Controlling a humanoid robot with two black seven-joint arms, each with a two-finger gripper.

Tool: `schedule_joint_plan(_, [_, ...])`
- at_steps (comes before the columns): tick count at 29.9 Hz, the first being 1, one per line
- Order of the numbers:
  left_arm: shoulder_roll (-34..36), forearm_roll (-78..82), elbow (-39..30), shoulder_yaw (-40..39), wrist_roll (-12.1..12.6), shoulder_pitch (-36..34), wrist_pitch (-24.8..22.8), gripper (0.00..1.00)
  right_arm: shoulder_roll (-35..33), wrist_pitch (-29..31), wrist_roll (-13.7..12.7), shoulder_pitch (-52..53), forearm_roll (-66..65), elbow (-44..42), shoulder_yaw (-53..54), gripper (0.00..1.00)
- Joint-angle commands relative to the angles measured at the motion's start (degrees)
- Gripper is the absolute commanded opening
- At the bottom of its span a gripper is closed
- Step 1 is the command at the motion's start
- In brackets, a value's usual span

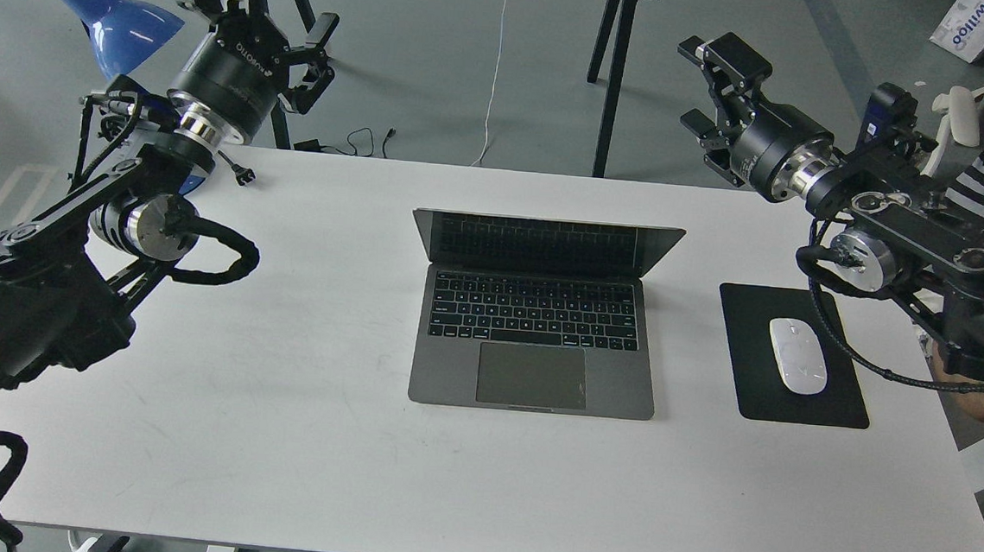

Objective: Close notebook with right arm
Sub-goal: 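Raise the right gripper and reach it toward the laptop's open screen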

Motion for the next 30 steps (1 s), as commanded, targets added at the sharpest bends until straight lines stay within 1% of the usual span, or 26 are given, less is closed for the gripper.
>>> schedule_joint_plan(1, [0.0,0.0,0.0,0.0,0.0,0.0,0.0,1.00,2.5,0.0,-0.1,0.9,0.1,-2.8,-2.0,1.00])
schedule_joint_plan(4, [0.0,0.0,0.0,0.0,0.0,0.0,0.0,1.00,5.5,0.2,-1.1,1.5,0.0,-5.7,-4.1,1.00])
schedule_joint_plan(11, [0.0,0.0,0.0,0.0,0.0,0.0,0.0,1.00,9.7,0.9,-1.1,1.8,0.0,-9.8,-8.6,1.00])
schedule_joint_plan(22, [0.0,0.0,0.0,-0.1,0.0,0.0,0.0,1.00,10.7,0.9,-1.2,1.7,0.2,-8.8,-9.2,1.00])
schedule_joint_plan(30, [0.0,0.0,0.0,-0.2,0.0,0.0,0.0,1.00,10.6,0.9,-1.2,1.6,0.2,-6.3,-11.3,1.00])
